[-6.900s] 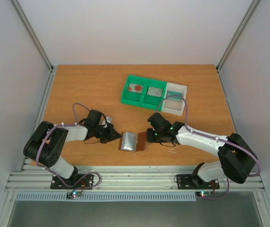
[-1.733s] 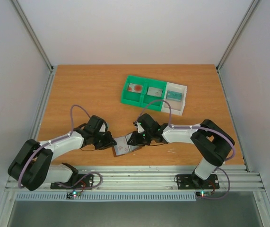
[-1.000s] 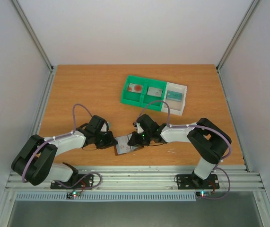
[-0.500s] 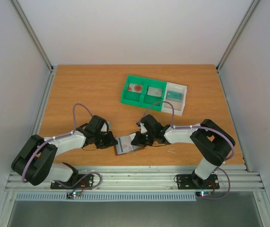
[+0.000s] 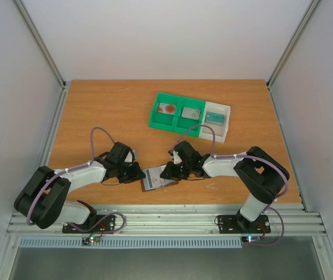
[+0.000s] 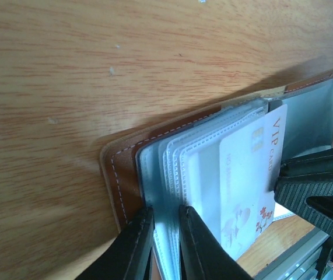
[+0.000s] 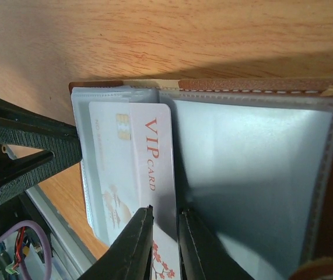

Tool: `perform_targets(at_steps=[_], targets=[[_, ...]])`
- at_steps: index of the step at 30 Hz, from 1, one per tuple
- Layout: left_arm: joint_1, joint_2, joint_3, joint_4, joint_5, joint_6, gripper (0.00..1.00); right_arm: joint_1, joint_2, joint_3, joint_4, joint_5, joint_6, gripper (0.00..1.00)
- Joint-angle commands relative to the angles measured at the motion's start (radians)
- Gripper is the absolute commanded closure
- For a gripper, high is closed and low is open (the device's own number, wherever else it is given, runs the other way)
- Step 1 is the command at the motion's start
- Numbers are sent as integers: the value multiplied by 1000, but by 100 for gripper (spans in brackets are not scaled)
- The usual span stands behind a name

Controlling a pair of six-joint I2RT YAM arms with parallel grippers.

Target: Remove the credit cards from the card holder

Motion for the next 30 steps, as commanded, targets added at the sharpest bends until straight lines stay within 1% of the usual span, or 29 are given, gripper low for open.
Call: perform_targets(at_steps=[1, 5, 10, 13, 20, 24, 30], targets=[[-4, 15, -3, -47, -64, 16, 85, -4, 30, 11, 17, -3, 3, 85], [-4, 14, -4, -44, -64, 15, 85, -5, 46, 7, 35, -11, 7, 86], [-4, 24, -6, -33, -59, 11, 85, -19, 28, -9, 48, -13, 9, 97], [-4, 27, -7, -35, -60, 12, 85, -44, -19, -29, 31, -5, -6, 99], [-4, 2, -15, -24, -66, 17, 84, -82, -127, -30, -130, 30, -98, 99], [-4, 0, -8, -32, -60, 17, 82, -89, -203, -2, -229, 62, -155, 99], [-4, -100, 57, -110, -16, 18, 75, -92, -278, 69, -366, 46, -230, 99]])
